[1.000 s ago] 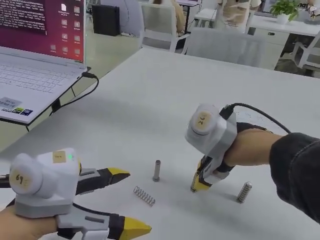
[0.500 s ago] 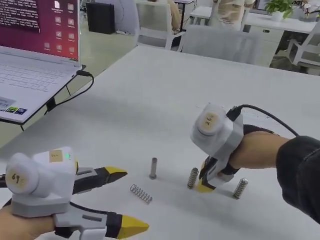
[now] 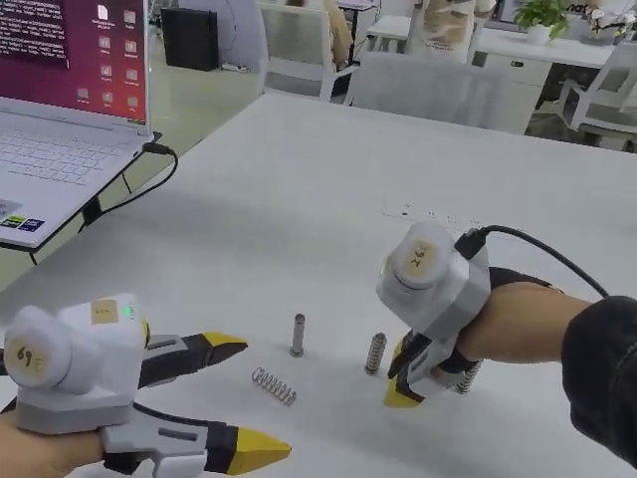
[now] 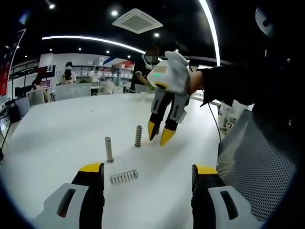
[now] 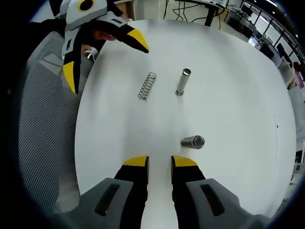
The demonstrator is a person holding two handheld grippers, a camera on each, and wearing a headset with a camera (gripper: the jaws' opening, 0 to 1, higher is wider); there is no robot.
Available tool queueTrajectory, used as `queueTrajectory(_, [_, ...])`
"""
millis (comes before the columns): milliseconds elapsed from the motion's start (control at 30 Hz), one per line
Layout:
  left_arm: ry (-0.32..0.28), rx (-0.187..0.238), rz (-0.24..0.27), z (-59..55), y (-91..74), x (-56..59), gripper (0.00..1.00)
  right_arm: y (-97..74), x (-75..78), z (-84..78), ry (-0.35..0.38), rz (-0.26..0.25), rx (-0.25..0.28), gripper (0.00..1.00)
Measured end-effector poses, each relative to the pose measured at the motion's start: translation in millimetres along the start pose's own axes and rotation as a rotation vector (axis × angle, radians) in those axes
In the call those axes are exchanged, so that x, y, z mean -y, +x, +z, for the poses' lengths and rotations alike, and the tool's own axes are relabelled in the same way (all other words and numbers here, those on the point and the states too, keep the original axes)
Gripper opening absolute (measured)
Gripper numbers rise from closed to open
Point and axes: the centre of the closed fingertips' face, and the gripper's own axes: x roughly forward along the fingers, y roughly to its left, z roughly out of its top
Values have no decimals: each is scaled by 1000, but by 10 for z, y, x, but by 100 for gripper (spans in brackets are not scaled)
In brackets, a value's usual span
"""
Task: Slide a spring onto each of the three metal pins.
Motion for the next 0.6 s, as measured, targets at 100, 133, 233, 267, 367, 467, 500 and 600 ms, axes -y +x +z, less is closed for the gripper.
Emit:
queueTrajectory(100, [2, 1, 0, 10, -9, 0, 71, 31, -107, 39, -8, 14, 7, 17])
queueTrajectory(133, [3, 1, 0, 13, -10, 3, 71, 46, -141, 52, -9, 21, 6, 17])
queueTrajectory(233, [7, 0, 0, 19, -16, 5, 71, 61, -186, 91, -19, 23, 6, 16])
queueTrajectory(267, [7, 1, 0, 22, -19, 7, 71, 62, -196, 110, -18, 25, 8, 16])
queueTrajectory(367, [8, -1, 2, 20, -28, 8, 71, 78, -255, 201, -12, 35, 26, 16])
queueTrajectory(467, [11, -4, 3, 15, -36, 9, 71, 89, -305, 302, -25, 35, 43, 16])
queueTrajectory(500, [11, -4, 3, 15, -38, 8, 71, 93, -311, 332, -24, 35, 48, 16])
queueTrajectory(600, [13, -4, 4, 15, -46, 7, 71, 117, -341, 456, -22, 38, 71, 15])
